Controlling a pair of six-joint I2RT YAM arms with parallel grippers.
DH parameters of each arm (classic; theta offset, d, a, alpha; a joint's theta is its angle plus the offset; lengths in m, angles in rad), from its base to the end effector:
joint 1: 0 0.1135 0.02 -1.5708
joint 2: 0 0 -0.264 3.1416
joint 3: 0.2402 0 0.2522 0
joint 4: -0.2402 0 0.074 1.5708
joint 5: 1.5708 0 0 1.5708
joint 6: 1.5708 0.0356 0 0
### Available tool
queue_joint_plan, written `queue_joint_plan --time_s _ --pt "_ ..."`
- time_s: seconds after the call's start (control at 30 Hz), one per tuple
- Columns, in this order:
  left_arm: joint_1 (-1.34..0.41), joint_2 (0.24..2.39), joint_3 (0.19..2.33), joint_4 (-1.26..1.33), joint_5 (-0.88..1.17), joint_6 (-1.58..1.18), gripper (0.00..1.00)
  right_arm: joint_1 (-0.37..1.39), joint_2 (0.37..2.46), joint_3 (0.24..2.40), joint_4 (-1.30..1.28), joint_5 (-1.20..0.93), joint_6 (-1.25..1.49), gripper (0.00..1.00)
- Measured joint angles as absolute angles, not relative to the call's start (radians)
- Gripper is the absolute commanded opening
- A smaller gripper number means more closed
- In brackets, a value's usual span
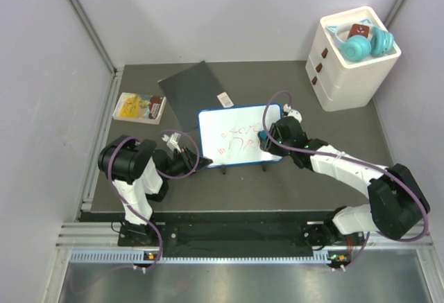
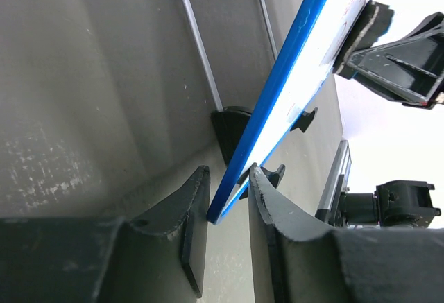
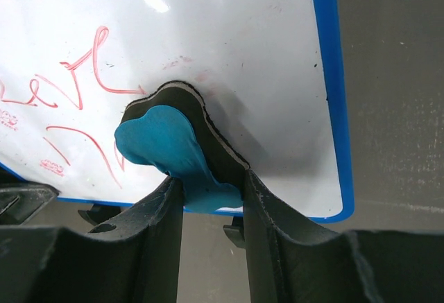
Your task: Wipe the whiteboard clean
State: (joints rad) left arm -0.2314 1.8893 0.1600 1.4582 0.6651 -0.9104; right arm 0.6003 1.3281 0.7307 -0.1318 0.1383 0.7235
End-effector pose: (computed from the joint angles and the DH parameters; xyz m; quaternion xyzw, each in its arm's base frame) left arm 0.2106 -0.0722 0.0855 -0.0644 0.7754 -0.5278 0.3408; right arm 0.2291 0.1509 0.2088 0.0842 0.9071 0.2007 0.3602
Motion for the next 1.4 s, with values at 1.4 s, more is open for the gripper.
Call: queue_joint_plan --time_s 1.4 --pt "-0.231 1.885 0.156 1.464 0.668 -0.871 0.0 0.788 1.638 1.141 -0.432 0.314 0.767 0.0"
